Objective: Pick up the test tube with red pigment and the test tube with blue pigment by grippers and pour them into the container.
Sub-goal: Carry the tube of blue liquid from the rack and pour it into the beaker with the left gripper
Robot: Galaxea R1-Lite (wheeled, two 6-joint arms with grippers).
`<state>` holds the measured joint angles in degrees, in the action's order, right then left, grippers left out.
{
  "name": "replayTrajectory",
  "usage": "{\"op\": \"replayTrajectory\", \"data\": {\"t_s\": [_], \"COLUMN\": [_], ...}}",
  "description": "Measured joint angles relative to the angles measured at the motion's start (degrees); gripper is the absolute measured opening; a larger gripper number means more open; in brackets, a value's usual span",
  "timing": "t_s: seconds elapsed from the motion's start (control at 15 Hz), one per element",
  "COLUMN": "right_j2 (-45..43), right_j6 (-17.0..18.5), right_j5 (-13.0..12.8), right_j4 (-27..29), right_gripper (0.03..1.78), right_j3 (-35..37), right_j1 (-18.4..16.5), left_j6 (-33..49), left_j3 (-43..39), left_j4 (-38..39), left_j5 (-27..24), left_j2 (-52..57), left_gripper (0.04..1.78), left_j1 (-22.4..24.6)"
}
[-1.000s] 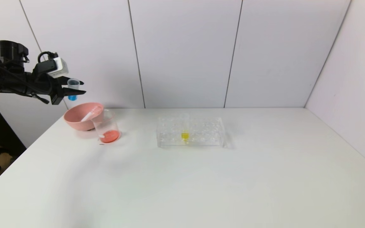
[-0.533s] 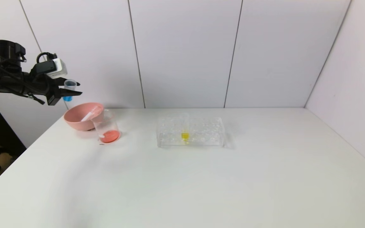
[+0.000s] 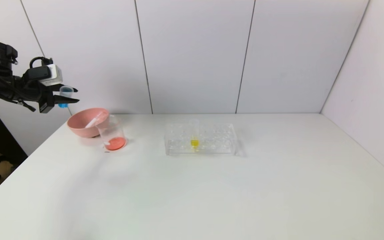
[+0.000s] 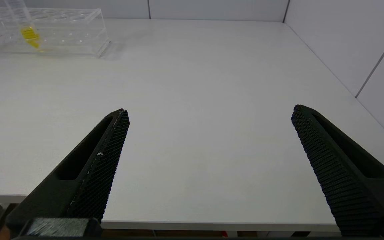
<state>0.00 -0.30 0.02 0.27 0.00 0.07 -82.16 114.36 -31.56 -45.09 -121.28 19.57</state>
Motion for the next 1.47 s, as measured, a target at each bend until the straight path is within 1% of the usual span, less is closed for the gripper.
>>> {"op": "replayTrajectory", "data": {"t_s": [0.27, 0.47, 0.73, 1.0, 1.33, 1.47], "right_j2": [0.00, 0.00, 0.00, 0.00, 0.00, 0.00], "right_j6": [-0.02, -0.02, 0.00, -0.02, 0.00, 0.00], "right_j5": [0.02, 0.00, 0.02, 0.02, -0.02, 0.00], "right_j4": [0.00, 0.00, 0.00, 0.00, 0.00, -0.02], "right_gripper": [1.77, 1.77, 1.77, 1.77, 1.77, 1.77], "right_j3": [0.00, 0.00, 0.00, 0.00, 0.00, 0.00], "right_j1": [0.00, 0.00, 0.00, 0.00, 0.00, 0.00], "left_j6": [-1.96, -3.56, -4.72, -4.80, -4.46, -3.97], "left_j3": [0.33, 0.33, 0.28, 0.24, 0.22, -0.06], "left_j4": [-1.18, -1.56, -1.18, -0.29, -0.40, -0.51], "left_j5": [1.16, 2.95, 4.30, 8.13, 11.42, 14.31], "left_j2": [-0.02, -0.05, -0.46, -0.63, -0.71, -0.30], "left_gripper": [0.50, 0.50, 0.50, 0.50, 0.50, 0.50], "left_j1": [0.13, 0.09, -0.63, -2.32, -3.80, -4.35]}}
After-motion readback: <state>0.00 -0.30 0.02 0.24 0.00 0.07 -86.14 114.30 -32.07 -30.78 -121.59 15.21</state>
